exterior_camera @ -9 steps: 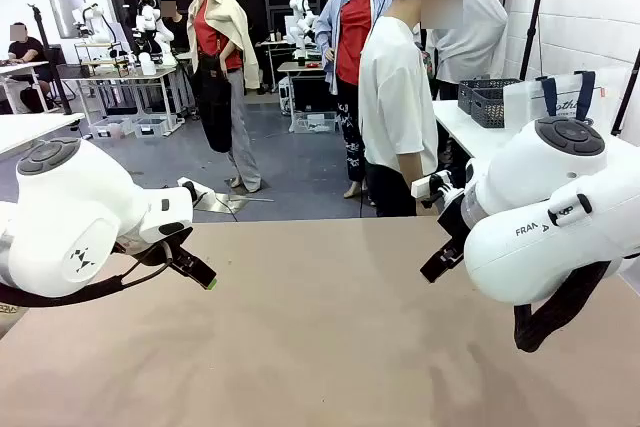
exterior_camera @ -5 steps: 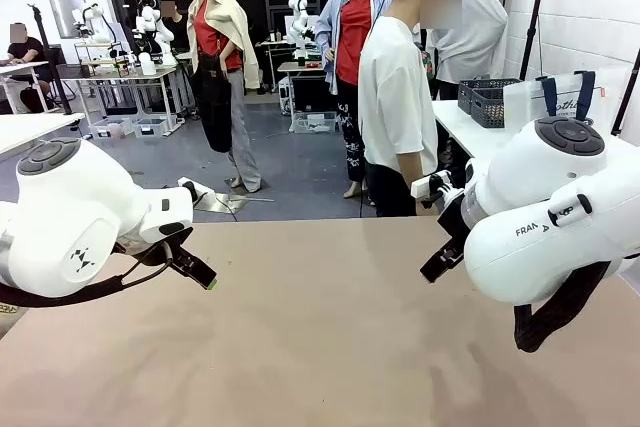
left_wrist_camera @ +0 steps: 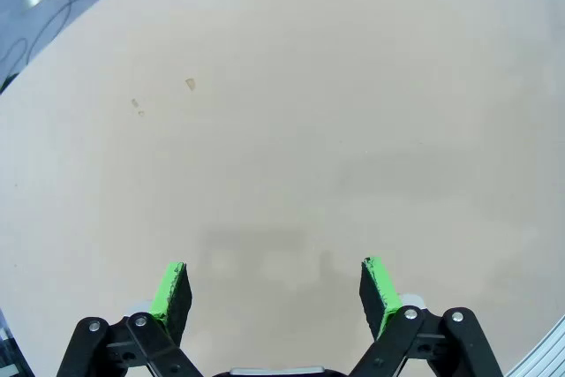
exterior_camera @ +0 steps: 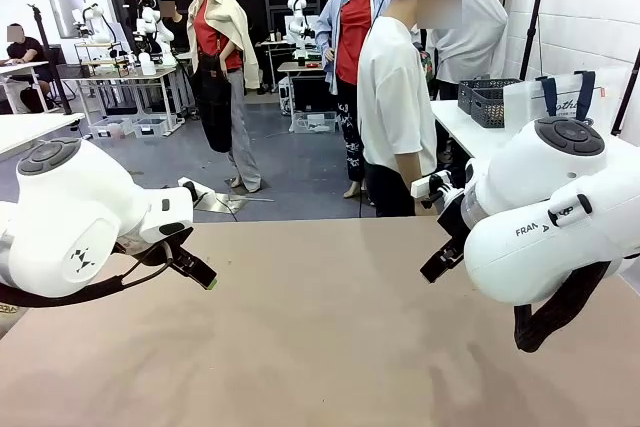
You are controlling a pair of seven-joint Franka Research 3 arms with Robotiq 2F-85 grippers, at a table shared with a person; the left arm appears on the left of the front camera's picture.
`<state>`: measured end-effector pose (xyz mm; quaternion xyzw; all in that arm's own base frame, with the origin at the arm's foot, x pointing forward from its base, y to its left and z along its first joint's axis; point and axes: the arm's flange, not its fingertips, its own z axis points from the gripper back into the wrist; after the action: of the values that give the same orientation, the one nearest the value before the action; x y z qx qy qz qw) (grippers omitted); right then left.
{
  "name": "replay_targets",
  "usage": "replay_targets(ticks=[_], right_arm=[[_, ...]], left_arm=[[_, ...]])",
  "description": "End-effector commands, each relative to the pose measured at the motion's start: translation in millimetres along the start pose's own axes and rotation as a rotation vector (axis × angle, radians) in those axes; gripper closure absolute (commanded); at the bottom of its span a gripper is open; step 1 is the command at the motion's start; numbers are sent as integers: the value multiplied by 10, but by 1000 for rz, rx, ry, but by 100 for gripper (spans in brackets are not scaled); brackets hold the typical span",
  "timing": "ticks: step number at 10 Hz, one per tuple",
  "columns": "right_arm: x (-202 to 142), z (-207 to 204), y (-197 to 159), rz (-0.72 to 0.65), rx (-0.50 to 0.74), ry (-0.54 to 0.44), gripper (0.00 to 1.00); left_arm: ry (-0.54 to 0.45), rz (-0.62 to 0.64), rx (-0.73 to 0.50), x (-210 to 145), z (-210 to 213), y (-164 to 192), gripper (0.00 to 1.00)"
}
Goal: Transfer purchased items from the store into the shopping bag.
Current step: Open the Reusable shopping bag in the center of the table.
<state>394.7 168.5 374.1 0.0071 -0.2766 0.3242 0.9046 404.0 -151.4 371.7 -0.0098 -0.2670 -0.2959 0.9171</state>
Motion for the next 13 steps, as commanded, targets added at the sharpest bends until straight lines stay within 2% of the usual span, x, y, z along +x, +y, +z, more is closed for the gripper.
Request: replay_targets(ticks=[1, 2, 3, 4, 5, 7, 9, 11, 12, 13], right_arm=[[0, 0, 0, 0, 0, 0, 0], [181, 172, -146, -16, -39, -124, 0], [383, 392, -380, -97, -108, -242, 0], [574, 585, -696, -193, -185, -321, 0], [691, 768, -1086, -274, -304, -384, 0], [643, 1049, -1972, -487, -566, -413, 0], [274, 1312, -2812, -707, -778, -362, 0], [-95, 1349, -3214, -855, -838, -316, 0], [-221, 1239, -3273, -893, -831, -276, 0], [-300, 1151, -3236, -890, -815, -242, 0]], left_arm=[[0, 0, 0, 0, 0, 0, 0], [-152, 2, 21, 309, 221, 152, 0], [-304, 24, 66, 599, 542, 436, 0], [-414, 43, 114, 823, 826, 702, 0], [-472, 69, 210, 929, 1010, 1029, 0], [-432, 193, 372, 709, 1171, 1746, 0], [-373, 377, 515, 135, 1340, 2407, 0], [-303, 522, 563, -286, 1312, 2724, 0], [-278, 573, 559, -391, 1248, 2802, 0], [-270, 573, 525, -354, 1160, 2758, 0]])
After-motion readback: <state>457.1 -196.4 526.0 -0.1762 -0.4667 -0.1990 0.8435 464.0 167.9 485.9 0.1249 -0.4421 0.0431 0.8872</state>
